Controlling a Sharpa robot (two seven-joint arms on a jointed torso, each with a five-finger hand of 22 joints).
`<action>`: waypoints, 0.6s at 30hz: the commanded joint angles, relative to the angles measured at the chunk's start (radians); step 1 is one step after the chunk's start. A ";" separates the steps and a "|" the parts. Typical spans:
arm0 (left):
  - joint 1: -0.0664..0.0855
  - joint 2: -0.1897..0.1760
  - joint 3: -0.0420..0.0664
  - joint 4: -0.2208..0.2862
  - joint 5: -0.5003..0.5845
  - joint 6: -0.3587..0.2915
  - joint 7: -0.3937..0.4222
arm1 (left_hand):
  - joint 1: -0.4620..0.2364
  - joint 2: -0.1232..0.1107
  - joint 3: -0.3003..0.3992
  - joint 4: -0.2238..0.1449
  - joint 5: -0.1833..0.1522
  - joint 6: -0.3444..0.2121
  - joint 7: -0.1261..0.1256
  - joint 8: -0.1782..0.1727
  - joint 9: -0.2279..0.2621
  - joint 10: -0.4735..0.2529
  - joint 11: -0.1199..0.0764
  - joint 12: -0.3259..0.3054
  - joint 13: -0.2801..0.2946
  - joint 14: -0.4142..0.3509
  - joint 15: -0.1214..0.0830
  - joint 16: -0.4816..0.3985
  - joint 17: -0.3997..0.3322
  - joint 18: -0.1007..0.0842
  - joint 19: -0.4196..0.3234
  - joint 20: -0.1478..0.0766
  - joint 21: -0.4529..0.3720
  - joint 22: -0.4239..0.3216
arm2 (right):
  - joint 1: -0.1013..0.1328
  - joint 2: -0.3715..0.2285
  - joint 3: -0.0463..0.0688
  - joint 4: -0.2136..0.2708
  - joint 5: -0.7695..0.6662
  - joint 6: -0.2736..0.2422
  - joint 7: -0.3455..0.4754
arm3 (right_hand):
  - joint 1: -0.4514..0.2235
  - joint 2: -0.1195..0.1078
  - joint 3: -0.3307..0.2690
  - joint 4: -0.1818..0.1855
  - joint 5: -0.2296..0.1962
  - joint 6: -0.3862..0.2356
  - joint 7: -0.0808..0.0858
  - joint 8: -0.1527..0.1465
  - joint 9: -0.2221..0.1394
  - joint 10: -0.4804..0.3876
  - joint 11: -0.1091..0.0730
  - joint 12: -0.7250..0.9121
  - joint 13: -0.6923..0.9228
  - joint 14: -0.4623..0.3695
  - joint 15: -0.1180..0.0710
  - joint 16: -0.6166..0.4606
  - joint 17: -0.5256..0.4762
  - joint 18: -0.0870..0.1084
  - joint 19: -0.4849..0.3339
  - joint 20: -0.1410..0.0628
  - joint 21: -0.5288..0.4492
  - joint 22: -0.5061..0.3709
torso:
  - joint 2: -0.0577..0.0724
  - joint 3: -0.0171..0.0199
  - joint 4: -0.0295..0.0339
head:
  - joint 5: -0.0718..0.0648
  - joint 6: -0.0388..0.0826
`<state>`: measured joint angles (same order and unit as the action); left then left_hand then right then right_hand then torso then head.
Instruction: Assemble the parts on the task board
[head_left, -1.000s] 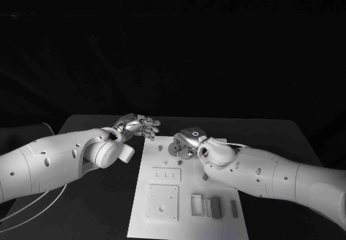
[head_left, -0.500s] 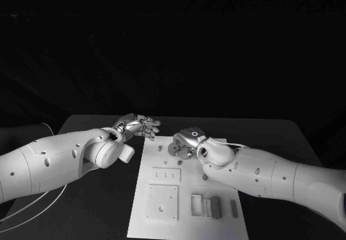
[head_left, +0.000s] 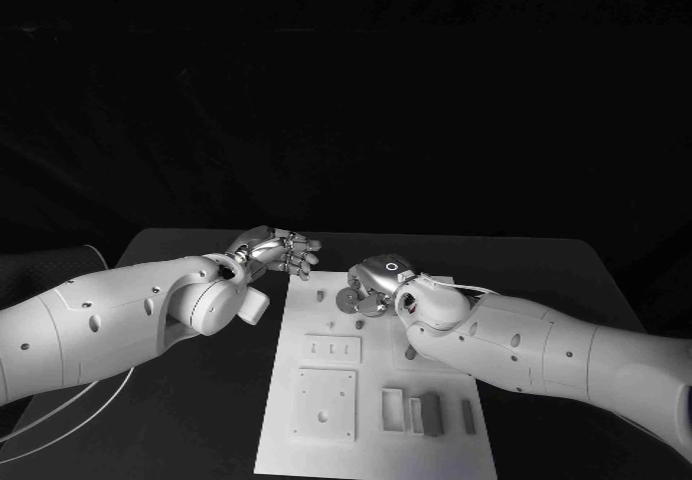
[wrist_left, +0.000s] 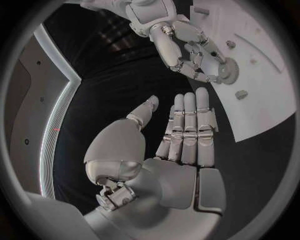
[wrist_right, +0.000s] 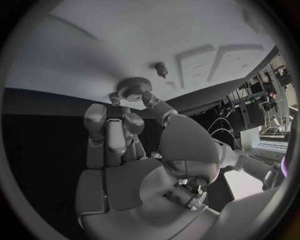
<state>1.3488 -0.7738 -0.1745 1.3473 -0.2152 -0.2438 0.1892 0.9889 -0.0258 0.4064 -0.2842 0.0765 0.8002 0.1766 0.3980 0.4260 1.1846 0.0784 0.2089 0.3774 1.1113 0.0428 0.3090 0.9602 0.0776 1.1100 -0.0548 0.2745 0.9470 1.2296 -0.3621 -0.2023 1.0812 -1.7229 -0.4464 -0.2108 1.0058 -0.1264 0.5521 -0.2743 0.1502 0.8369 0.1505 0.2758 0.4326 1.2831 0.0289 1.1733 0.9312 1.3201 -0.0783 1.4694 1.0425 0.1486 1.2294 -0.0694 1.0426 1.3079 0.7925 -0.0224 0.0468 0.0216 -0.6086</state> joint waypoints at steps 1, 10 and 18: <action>0.001 0.003 0.001 0.000 -0.003 0.005 0.006 | 0.006 -0.002 0.006 -0.001 0.000 0.004 0.003 -0.006 0.001 -0.002 0.007 -0.004 0.002 0.007 0.000 -0.005 0.001 0.014 0.000 -0.001 -0.004 0.002 | 0.000 0.000 0.000 0.001 0.007 0.013 -0.002 | 0.000 -0.012 0.002 0.007 -0.005 -0.009 0.002 -0.007 -0.002 -0.001 0.009 -0.007 0.000 0.000 0.010 -0.005 -0.001 0.113 0.005 -0.001 -0.006 0.007 | 0.000 0.0006 -0.0007 | 0.000 -0.001; 0.001 0.004 0.001 -0.003 -0.003 0.006 0.006 | 0.007 -0.002 0.006 -0.001 0.000 0.003 0.003 -0.007 0.002 -0.002 0.008 -0.005 0.002 0.007 0.000 -0.006 0.002 0.014 0.000 -0.001 -0.005 0.002 | 0.000 -0.003 0.000 0.006 0.013 0.012 0.000 | 0.000 -0.014 0.005 0.009 -0.006 -0.014 0.004 -0.010 -0.004 -0.002 0.011 -0.007 0.001 0.000 0.012 -0.006 -0.002 0.113 0.006 -0.002 -0.007 0.007 | 0.000 0.0012 -0.0002 | -0.002 -0.001; 0.001 0.005 0.001 -0.003 -0.003 0.006 0.007 | 0.007 -0.002 0.006 -0.001 0.000 0.003 0.003 -0.008 0.002 -0.002 0.008 -0.005 0.002 0.007 0.000 -0.006 0.002 0.014 0.000 -0.001 -0.005 0.002 | 0.000 -0.024 0.000 0.027 0.046 -0.018 0.011 | -0.005 -0.014 0.006 0.015 -0.006 -0.010 0.004 -0.008 -0.004 -0.002 0.011 -0.006 0.002 0.002 0.012 -0.005 0.001 0.113 0.008 -0.002 -0.008 0.007 | -0.001 0.0015 -0.0004 | -0.003 0.001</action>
<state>1.3489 -0.7707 -0.1745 1.3426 -0.2155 -0.2438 0.1888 0.9889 -0.0258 0.4064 -0.2842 0.0765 0.8002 0.1766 0.3943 0.4266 1.1846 0.0784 0.2089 0.3782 1.1112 0.0428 0.3090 0.9609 0.0751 1.1100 -0.0548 0.2746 0.9478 1.2297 -0.3797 -0.2023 1.0999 -1.7016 -0.4481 -0.2101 1.0019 -0.1303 0.5581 -0.2650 0.1503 0.8278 0.1549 0.2726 0.4301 1.2812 0.0340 1.1733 0.9313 1.3203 -0.0713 1.4695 1.0426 0.1486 1.2293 -0.0693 1.0388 1.3080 0.7924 -0.0211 0.0462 0.0192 -0.6093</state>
